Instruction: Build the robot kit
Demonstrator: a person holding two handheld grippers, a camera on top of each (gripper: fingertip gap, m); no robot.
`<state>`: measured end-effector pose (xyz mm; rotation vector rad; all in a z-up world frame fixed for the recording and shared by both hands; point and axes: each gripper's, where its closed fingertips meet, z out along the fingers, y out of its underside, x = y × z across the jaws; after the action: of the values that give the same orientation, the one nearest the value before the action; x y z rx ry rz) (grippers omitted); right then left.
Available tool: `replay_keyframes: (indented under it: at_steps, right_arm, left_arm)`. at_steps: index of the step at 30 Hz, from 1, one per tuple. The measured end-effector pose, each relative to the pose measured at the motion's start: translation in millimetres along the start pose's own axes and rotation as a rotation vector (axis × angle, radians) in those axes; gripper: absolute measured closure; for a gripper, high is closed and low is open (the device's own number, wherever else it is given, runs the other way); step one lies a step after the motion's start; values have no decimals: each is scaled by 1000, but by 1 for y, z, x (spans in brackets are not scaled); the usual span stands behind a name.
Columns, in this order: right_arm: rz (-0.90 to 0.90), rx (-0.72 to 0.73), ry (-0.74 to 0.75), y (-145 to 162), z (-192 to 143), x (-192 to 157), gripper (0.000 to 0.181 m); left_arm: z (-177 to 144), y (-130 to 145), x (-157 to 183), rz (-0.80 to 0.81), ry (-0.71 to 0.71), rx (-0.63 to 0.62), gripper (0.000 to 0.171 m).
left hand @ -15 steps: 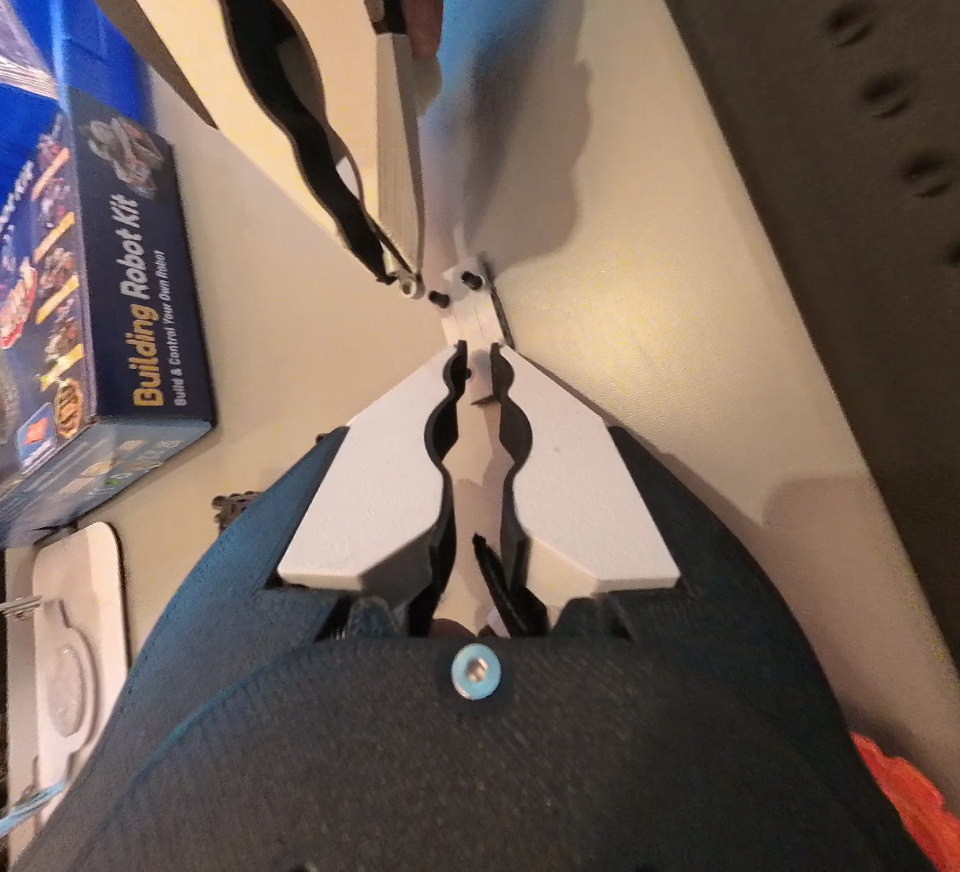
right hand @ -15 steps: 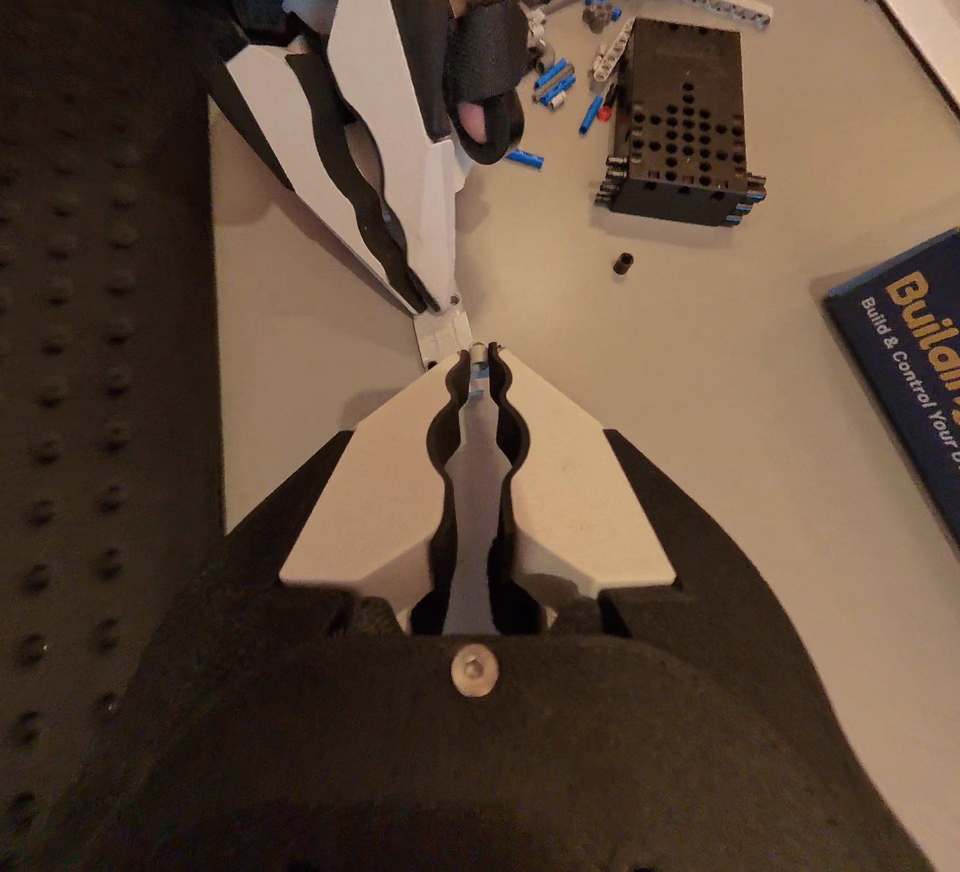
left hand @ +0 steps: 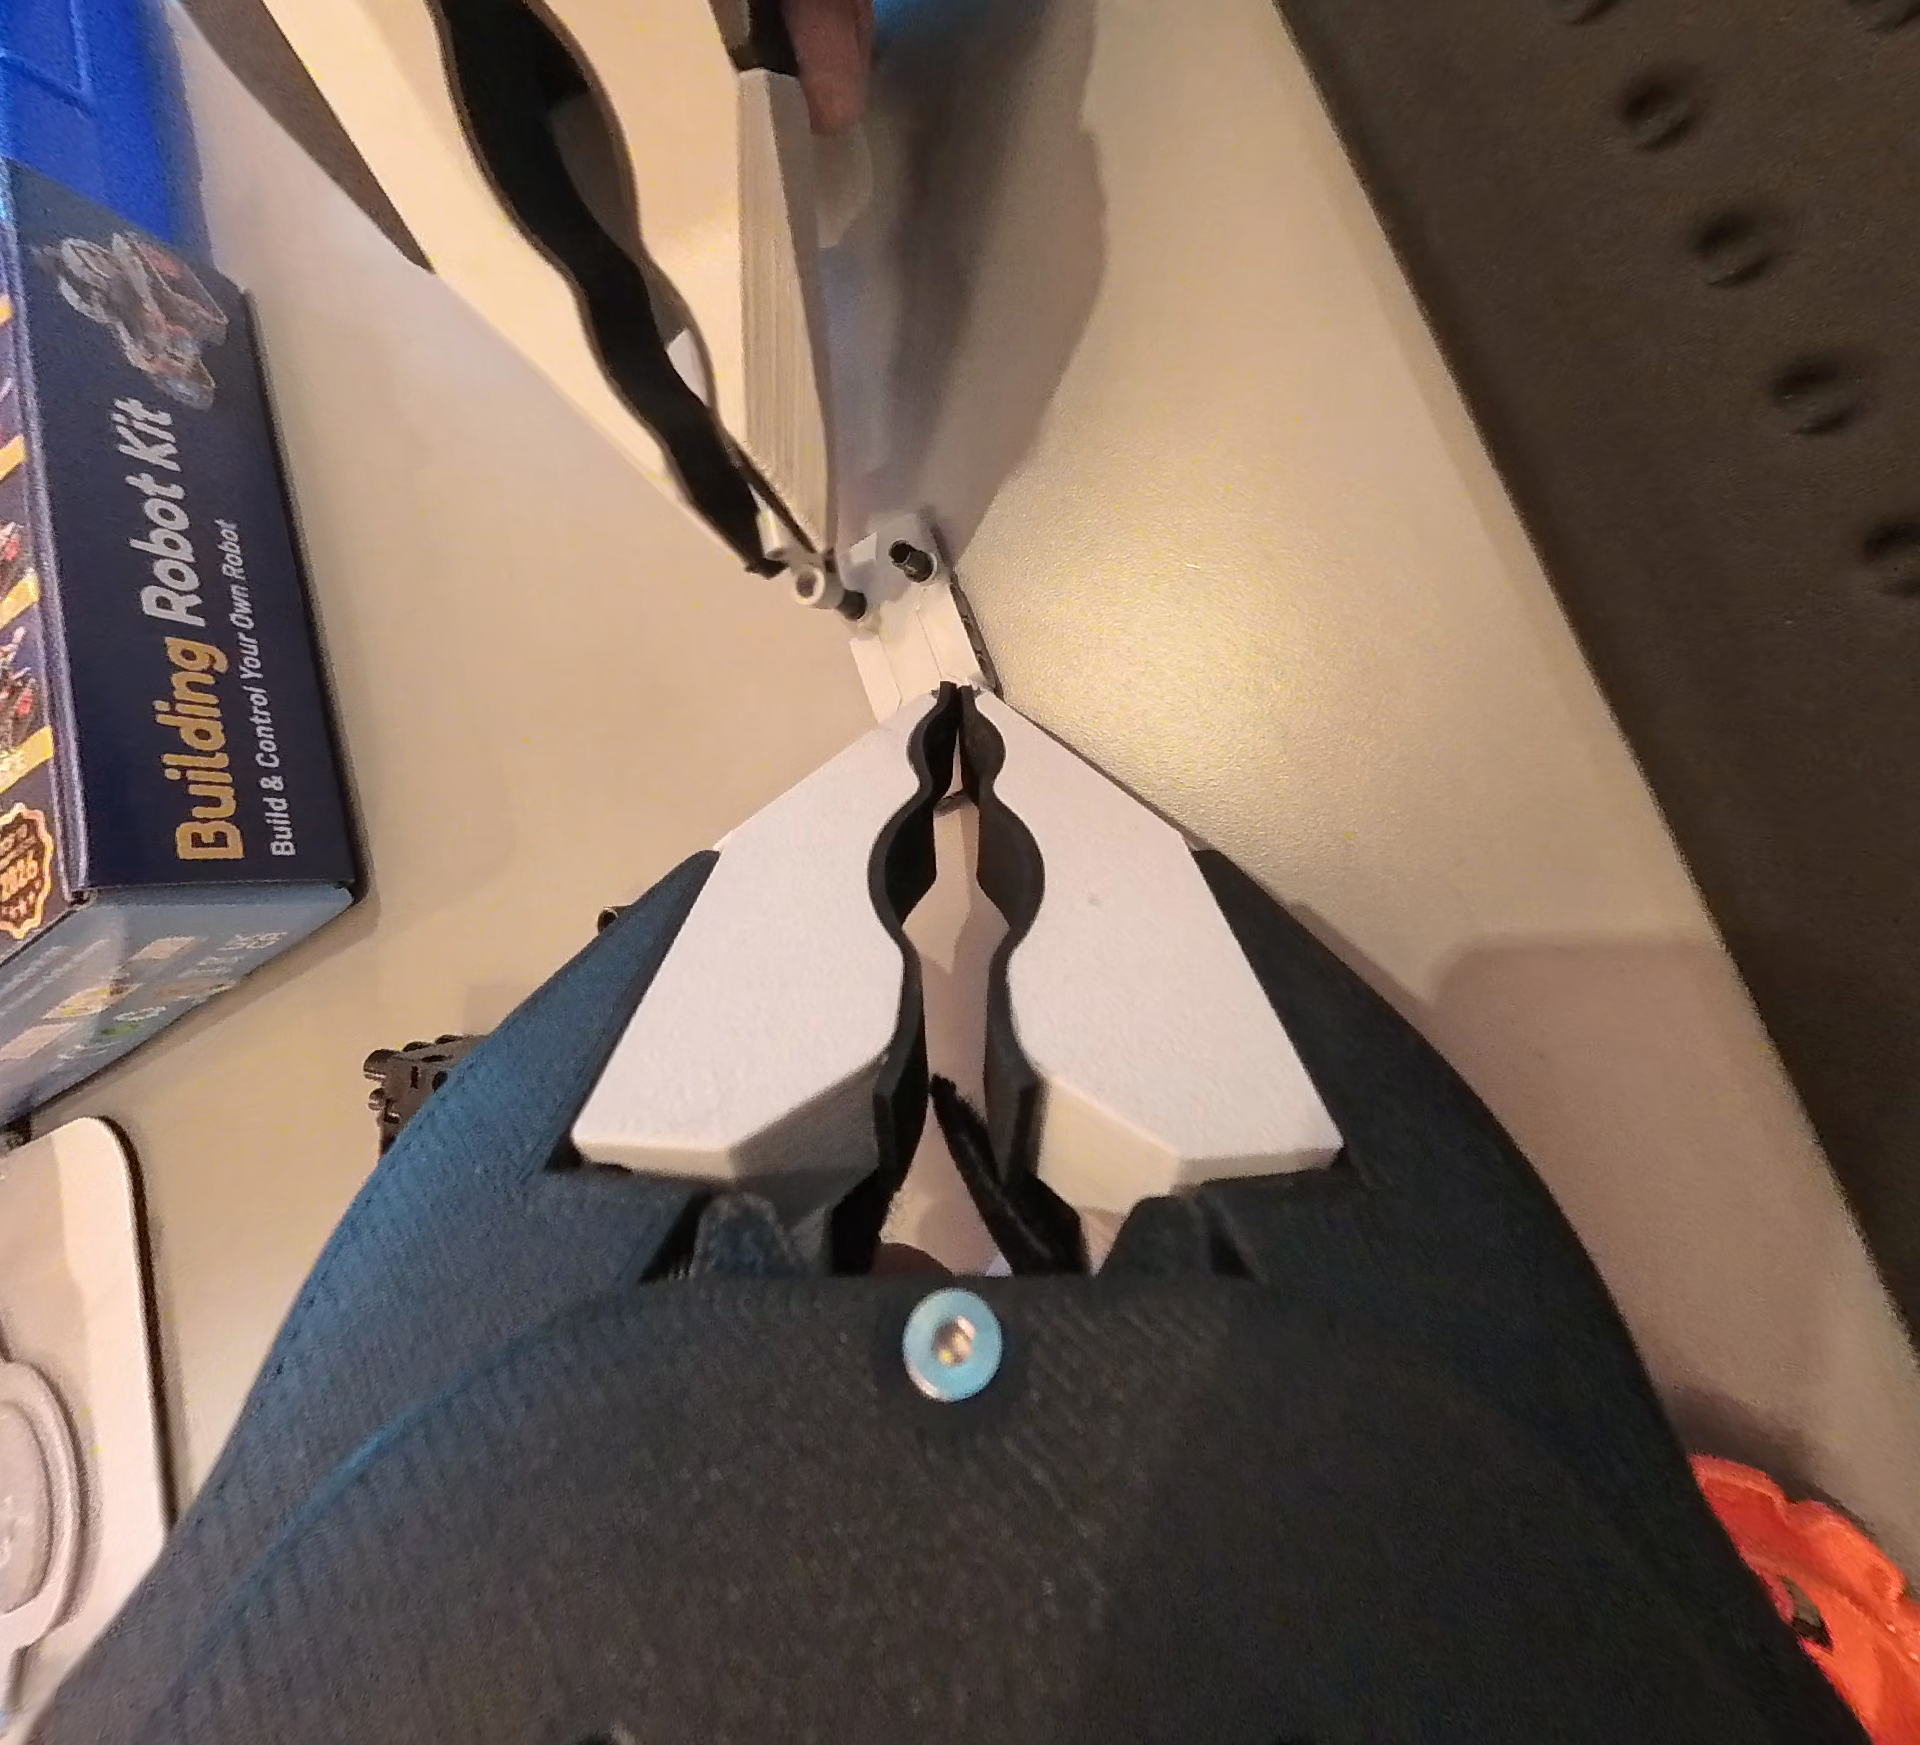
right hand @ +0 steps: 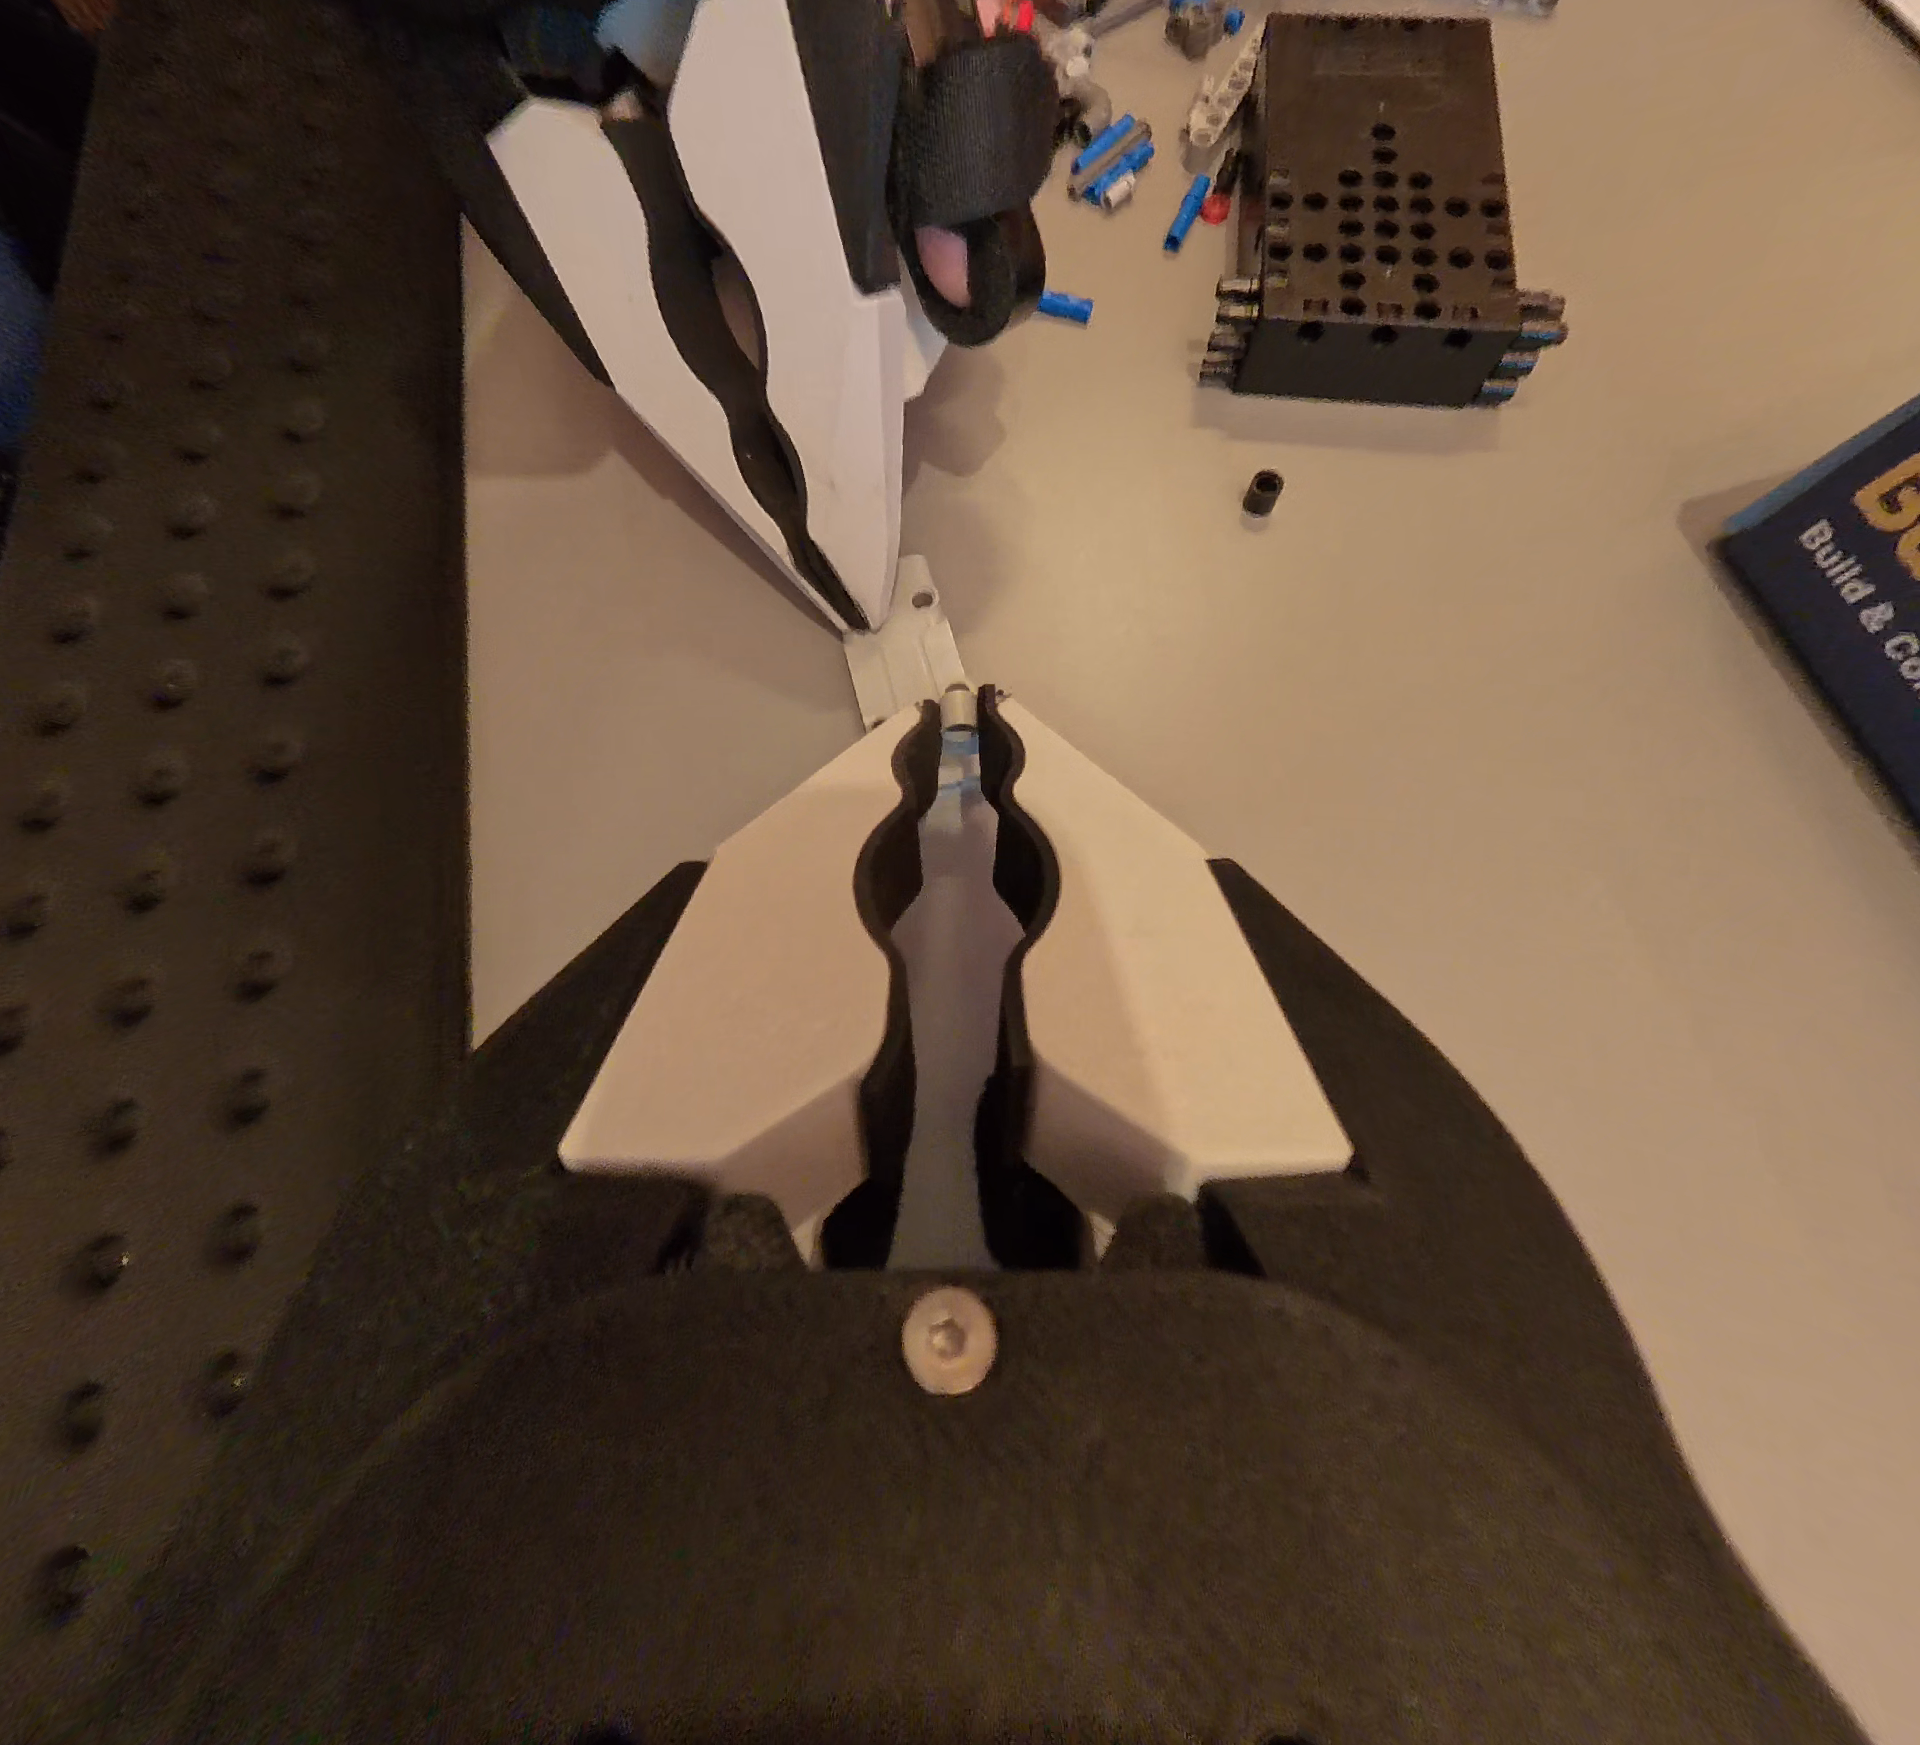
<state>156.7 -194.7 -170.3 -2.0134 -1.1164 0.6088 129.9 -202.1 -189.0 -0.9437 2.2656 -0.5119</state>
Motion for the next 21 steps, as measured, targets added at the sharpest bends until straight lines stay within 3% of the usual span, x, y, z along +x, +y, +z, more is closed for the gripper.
replay_keyframes:
  at_steps: [11,16,21]
  right_arm:
    - [-41,-19,1,6,2,1,176]
    - [-77,-111,19,5,3,2,176]
    - [-138,-293,-28,9,6,4,176]
  left_arm:
    - [0,0,-1,-12,21,14,171]
    - [1,0,-1,-18,35,22,171]
    - [1,0,-1,-26,45,25,171]
